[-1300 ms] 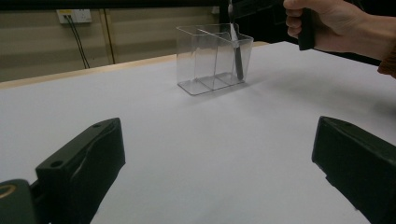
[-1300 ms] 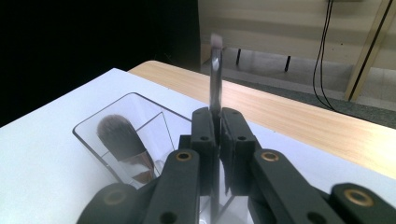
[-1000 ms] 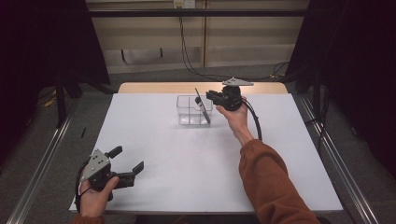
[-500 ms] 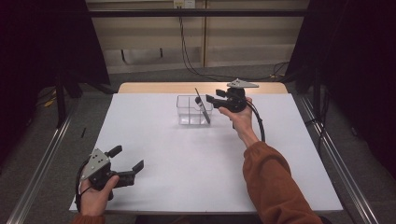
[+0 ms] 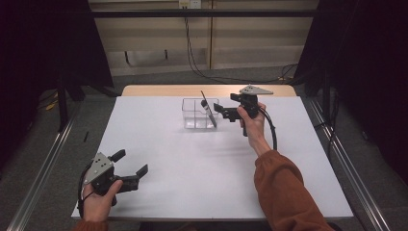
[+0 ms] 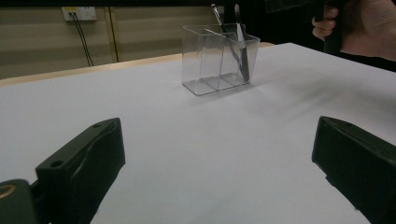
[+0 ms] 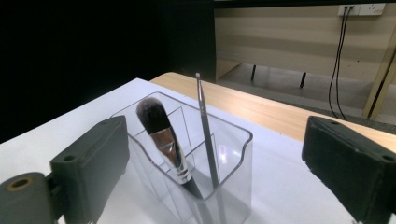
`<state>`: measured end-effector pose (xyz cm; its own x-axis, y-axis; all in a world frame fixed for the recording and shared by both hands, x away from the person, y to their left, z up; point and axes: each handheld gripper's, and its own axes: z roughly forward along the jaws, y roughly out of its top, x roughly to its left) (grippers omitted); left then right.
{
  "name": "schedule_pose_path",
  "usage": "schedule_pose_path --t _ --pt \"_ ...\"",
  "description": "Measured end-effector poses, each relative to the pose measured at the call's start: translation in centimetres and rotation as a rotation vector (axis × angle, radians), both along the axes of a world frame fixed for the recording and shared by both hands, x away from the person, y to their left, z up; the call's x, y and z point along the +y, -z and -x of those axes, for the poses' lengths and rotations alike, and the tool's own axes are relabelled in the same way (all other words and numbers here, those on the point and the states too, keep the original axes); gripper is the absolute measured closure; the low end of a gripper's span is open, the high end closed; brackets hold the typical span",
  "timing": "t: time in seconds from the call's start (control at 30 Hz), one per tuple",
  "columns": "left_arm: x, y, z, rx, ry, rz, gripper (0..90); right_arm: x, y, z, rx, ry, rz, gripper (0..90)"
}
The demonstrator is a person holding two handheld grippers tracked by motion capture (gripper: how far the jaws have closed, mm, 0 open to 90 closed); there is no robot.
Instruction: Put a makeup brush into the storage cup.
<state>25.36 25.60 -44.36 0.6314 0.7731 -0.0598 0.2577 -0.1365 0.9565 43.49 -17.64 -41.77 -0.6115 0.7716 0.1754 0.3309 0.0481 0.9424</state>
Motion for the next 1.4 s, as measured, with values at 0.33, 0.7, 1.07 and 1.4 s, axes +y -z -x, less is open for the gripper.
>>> schedule_pose_path --t 0.33,0.7,1.07,1.4 --pt "0.2 -0.1 0.4 -0.01 0.002 0.009 2.5 -0.2 0.2 1.8 -0.02 0.085 0.055 12.7" --pt "0.3 -0.2 0.4 -0.013 -0.001 0.005 2.5 -1.8 0.2 3.4 -0.02 0.082 0.056 7.0" --pt "0.3 -0.2 0.5 -0.018 0.006 0.011 2.5 -3.2 0.0 5.3 -0.029 0.109 0.045 6.6" --pt "0.1 -0.3 0.6 -0.026 0.01 0.009 2.5 -4.4 -0.7 7.4 -0.056 0.128 0.057 3.9"
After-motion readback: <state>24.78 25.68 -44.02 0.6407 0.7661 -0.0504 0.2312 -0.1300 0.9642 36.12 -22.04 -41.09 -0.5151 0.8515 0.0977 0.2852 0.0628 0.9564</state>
